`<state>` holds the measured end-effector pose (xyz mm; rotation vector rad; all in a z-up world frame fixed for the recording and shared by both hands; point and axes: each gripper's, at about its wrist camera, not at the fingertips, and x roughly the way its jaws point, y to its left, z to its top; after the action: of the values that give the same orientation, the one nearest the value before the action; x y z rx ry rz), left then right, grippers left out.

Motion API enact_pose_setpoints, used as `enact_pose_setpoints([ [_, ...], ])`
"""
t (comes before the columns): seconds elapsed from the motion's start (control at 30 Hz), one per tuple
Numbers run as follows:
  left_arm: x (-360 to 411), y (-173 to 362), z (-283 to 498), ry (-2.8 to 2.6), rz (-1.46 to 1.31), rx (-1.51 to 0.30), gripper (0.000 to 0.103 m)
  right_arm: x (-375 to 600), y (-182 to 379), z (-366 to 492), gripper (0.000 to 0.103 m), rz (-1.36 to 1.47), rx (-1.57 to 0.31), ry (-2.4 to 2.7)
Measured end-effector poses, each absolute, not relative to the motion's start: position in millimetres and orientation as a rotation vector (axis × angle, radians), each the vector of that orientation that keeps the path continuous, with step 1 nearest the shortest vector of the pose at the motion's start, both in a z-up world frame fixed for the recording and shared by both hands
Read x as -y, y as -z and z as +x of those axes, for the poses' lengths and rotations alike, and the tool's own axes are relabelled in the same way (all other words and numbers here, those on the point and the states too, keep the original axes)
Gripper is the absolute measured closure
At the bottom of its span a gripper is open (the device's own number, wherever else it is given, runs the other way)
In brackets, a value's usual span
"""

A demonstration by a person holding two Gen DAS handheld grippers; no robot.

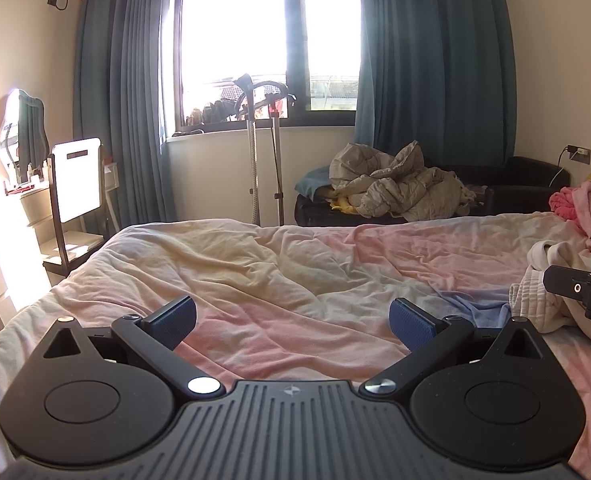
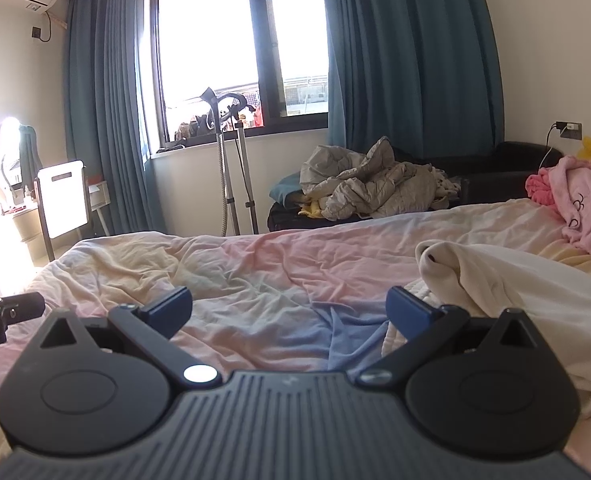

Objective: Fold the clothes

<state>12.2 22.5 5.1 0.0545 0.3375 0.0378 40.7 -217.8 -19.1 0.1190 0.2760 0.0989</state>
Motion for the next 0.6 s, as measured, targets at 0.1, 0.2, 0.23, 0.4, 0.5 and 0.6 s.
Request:
enact_pose_setpoints([
  [0.1, -22.1, -5.2, 12.2, -0.037, 0.059, -0.337, 0.000, 217.9, 18.9, 40.4, 0.000, 0.118, -0.276, -0.100],
  [0.2, -22.1, -5.7, 11.4, -0.040, 0.060, -0.332, 0.000, 217.9, 18.8, 40.1, 0.000, 0.118, -0.275, -0.100],
  [0.23, -22.3, -5.8, 11.2, -0.040, 0.059, -0.330, 0.000, 217.9, 18.7, 40.0, 0.000, 0.118, -0.275, -0.100],
  [0.4, -23.5, -5.3, 11.1, -0.041, 0.054, -0.330, 0.000, 221.8, 19.0, 40.5, 0.000, 0.118, -0.275, -0.103],
  [0.5, -23.2, -4.8, 9.5, -0.039, 0.055, -0.330, 0.000, 220.3, 18.9, 39.8, 0.000, 0.119, -0.276, -0.102],
  [0.6, -22.8, -4.9, 8.0, -0.038, 0.058, -0.329, 0.000, 220.0, 18.8, 40.1, 0.000, 0.120, -0.278, -0.102],
])
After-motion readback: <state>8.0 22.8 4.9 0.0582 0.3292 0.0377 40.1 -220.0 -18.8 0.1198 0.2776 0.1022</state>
